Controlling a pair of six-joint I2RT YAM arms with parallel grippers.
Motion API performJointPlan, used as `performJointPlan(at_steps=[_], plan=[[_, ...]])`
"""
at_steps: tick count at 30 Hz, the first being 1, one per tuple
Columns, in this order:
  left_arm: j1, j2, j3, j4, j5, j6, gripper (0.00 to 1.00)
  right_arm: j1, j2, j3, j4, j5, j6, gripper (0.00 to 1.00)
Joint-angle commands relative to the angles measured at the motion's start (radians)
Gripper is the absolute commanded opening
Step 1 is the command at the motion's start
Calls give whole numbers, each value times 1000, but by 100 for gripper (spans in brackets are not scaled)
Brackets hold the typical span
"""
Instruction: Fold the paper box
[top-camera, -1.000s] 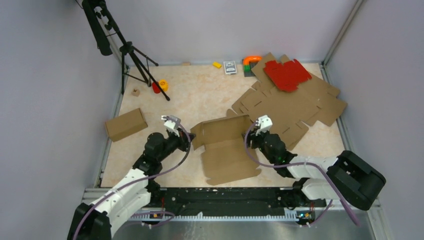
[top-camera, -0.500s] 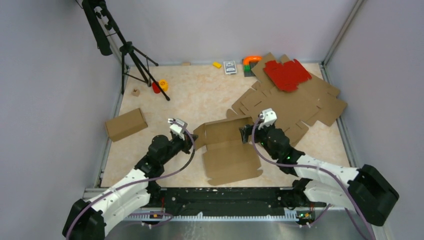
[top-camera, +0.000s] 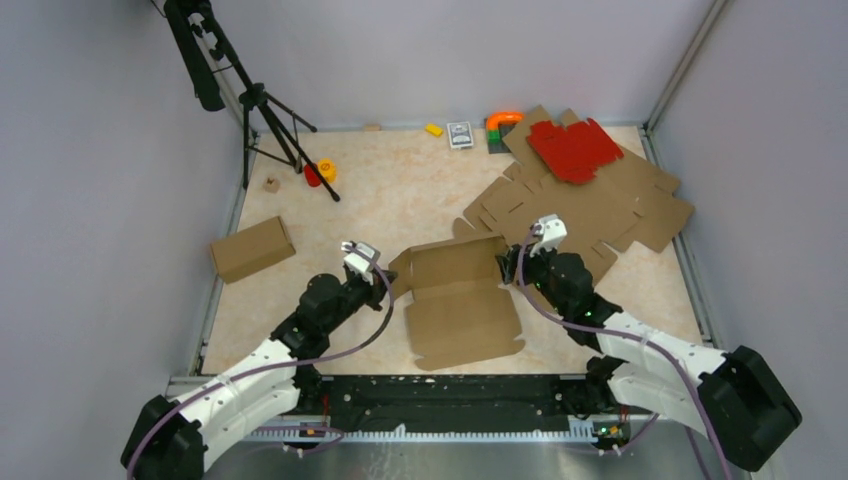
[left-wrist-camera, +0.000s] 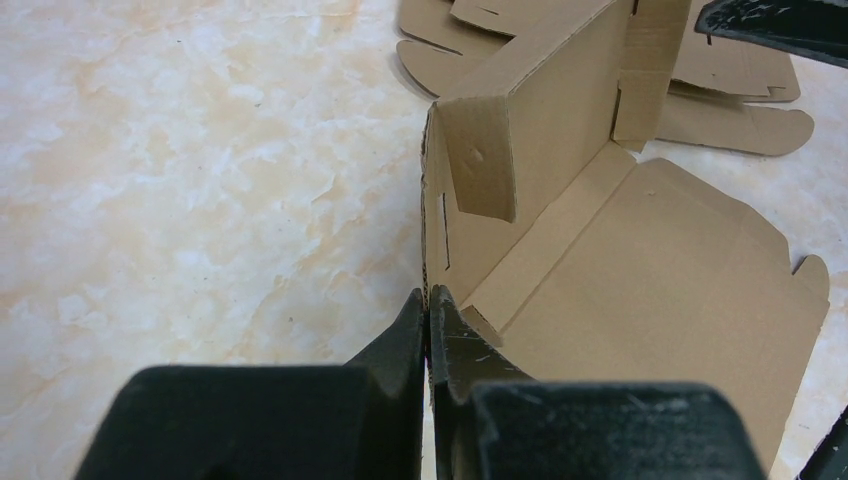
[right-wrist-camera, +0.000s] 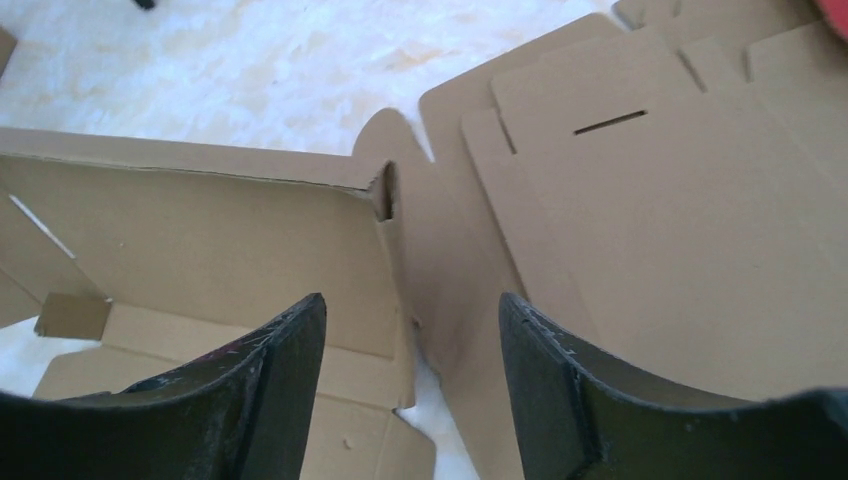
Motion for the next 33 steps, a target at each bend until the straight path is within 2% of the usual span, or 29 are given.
performJointPlan(at_steps=[1,4,7,11,14,18,19,21,24,27,33], plan=[[-10,-17,-5,40,-18,28,0,-5,74,103,-2,-104,-46,59],[-12,-15,-7,41,-20,28,0,-6,114,119,23,-96,-45,53],[-14,-14,-5,40,-24,30,0,-5,152,137,36,-54,-34,40],[-15,-15,-5,40,-25,31,0,-6,211,168,40,-3,-16,31],[-16,-14,-5,41,-26,31,0,-5,230,170,71,7,-12,27],[-18,-11,-5,42,-26,33,0,-6,249,184,81,21,-14,28],[-17,-11,-5,43,-26,33,0,-6,252,186,83,23,-14,26],[-17,-8,-5,42,-25,33,0,-6,257,192,84,15,-13,9],[-18,-9,-3,39,-24,31,0,-4,260,203,64,-10,-9,1],[-18,-14,5,24,-27,18,0,14,232,183,77,-13,1,0],[-17,-52,11,-14,-30,-33,0,89,204,108,169,132,-53,0]])
